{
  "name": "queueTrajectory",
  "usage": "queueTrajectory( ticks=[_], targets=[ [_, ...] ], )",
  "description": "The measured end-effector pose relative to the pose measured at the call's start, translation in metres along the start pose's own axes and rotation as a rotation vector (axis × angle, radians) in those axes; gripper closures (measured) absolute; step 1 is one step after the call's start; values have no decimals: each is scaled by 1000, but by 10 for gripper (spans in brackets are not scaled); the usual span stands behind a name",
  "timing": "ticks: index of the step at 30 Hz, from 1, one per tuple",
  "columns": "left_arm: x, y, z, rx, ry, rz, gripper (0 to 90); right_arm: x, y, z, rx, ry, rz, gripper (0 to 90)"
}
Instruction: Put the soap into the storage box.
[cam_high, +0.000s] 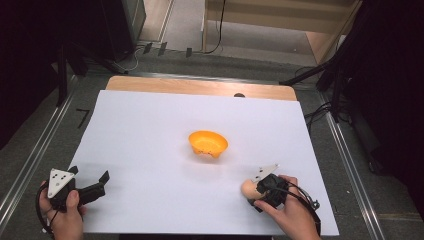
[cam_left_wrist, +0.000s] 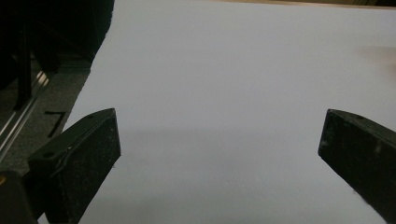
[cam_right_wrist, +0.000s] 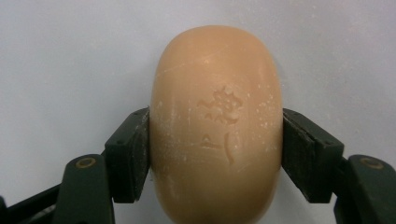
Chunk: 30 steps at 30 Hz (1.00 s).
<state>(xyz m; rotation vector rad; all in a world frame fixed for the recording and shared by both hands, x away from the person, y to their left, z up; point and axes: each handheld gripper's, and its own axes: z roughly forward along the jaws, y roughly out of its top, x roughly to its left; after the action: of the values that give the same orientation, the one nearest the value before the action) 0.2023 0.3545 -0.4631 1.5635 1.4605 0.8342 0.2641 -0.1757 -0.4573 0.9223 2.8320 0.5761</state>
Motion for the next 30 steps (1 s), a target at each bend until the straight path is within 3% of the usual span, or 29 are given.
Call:
queueTrajectory(
  ticks=[8, 18, 30],
  targets=[
    [0, 0, 0, 0, -1, 0, 0, 1, 2, 0, 16, -9, 14, 326],
    [0, 0, 0, -2, 0, -1, 0, 1, 0, -1, -2, -7, 13, 333],
    [0, 0, 0, -4, 1, -2, 0, -2, 9, -7, -17, 41, -55, 333]
  ],
)
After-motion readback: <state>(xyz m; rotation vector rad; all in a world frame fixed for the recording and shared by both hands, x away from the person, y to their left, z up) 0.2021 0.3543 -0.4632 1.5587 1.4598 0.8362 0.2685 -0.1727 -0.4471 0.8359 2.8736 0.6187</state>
